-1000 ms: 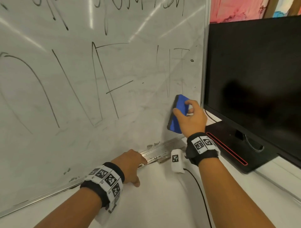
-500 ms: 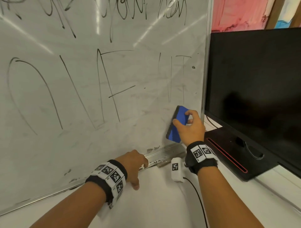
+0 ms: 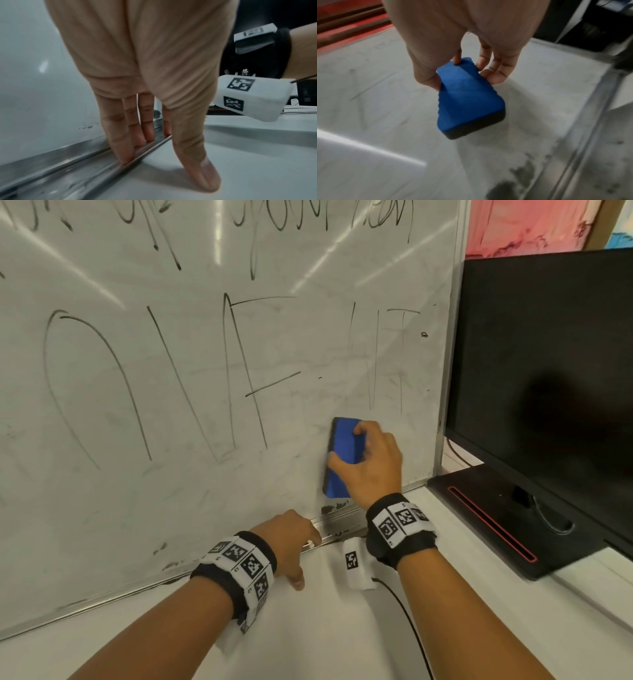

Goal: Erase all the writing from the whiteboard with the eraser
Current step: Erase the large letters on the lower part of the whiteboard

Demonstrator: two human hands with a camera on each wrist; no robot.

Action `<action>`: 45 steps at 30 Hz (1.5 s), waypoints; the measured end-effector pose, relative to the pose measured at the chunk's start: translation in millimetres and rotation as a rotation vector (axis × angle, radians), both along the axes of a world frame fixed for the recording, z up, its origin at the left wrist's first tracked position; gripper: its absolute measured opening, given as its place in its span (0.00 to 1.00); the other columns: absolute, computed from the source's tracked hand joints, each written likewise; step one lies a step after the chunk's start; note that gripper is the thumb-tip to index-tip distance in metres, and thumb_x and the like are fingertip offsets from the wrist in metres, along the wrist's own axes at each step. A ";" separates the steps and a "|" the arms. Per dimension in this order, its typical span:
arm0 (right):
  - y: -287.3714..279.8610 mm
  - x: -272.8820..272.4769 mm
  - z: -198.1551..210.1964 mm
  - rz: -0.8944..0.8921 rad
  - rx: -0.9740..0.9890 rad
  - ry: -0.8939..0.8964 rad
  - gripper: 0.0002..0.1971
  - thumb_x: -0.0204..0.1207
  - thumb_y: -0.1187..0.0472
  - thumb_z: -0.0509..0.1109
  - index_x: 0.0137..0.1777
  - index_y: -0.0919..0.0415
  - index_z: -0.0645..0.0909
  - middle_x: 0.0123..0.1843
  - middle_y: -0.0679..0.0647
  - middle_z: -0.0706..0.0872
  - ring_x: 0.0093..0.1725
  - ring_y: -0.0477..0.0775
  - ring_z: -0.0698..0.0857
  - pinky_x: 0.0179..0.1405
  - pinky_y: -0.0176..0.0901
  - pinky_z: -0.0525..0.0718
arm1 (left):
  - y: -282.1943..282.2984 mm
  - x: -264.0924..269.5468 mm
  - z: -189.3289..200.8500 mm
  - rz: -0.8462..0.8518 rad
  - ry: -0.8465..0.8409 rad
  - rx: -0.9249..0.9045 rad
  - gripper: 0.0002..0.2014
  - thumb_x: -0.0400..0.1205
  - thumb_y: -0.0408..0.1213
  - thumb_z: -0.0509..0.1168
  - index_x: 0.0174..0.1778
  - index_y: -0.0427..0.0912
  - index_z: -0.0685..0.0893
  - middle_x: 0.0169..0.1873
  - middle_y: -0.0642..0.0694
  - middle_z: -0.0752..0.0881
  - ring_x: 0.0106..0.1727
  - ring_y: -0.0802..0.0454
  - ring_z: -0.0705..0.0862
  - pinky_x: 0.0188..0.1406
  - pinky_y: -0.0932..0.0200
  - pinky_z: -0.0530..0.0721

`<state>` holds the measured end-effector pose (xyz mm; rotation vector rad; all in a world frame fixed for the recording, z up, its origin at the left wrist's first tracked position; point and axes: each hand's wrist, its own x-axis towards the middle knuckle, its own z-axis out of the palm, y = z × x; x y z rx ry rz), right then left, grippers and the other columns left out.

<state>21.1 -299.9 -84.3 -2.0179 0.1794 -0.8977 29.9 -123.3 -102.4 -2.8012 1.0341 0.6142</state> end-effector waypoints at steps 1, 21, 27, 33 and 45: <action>11.6 0.4 1.1 0.063 -0.071 0.000 0.25 0.63 0.47 0.80 0.58 0.42 0.74 0.54 0.49 0.75 0.48 0.45 0.77 0.44 0.32 0.78 | 1.3 -1.3 0.5 -0.010 -0.001 -0.009 0.41 0.69 0.47 0.83 0.78 0.53 0.75 0.69 0.45 0.77 0.67 0.45 0.79 0.67 0.50 0.81; 102.5 -8.5 11.7 0.130 -0.235 -0.022 0.26 0.65 0.48 0.80 0.63 0.47 0.78 0.54 0.49 0.68 0.44 0.49 0.77 0.42 0.39 0.80 | 139.3 -19.4 -17.9 0.193 -0.029 -0.058 0.48 0.64 0.69 0.76 0.81 0.61 0.68 0.72 0.52 0.73 0.72 0.50 0.73 0.73 0.50 0.75; 108.2 -7.1 15.3 0.140 -0.278 -0.011 0.26 0.65 0.47 0.79 0.62 0.47 0.78 0.55 0.49 0.68 0.43 0.49 0.76 0.38 0.35 0.78 | 170.6 -24.1 -22.2 0.257 -0.017 -0.070 0.46 0.63 0.72 0.74 0.77 0.61 0.71 0.72 0.56 0.72 0.72 0.53 0.72 0.74 0.52 0.73; 130.2 -19.0 5.2 0.211 -0.405 0.063 0.25 0.65 0.45 0.78 0.62 0.47 0.77 0.54 0.48 0.67 0.42 0.51 0.77 0.40 0.45 0.85 | 188.9 -29.3 -16.8 0.301 -0.041 -0.062 0.45 0.64 0.72 0.74 0.77 0.59 0.72 0.72 0.56 0.72 0.73 0.53 0.70 0.75 0.54 0.72; 99.8 -13.8 -2.8 0.071 -0.425 0.113 0.24 0.65 0.44 0.77 0.57 0.47 0.74 0.52 0.48 0.69 0.36 0.53 0.79 0.30 0.46 0.85 | 187.2 -32.8 -14.9 0.354 -0.027 -0.086 0.40 0.64 0.67 0.78 0.72 0.58 0.76 0.60 0.58 0.71 0.65 0.54 0.73 0.66 0.58 0.76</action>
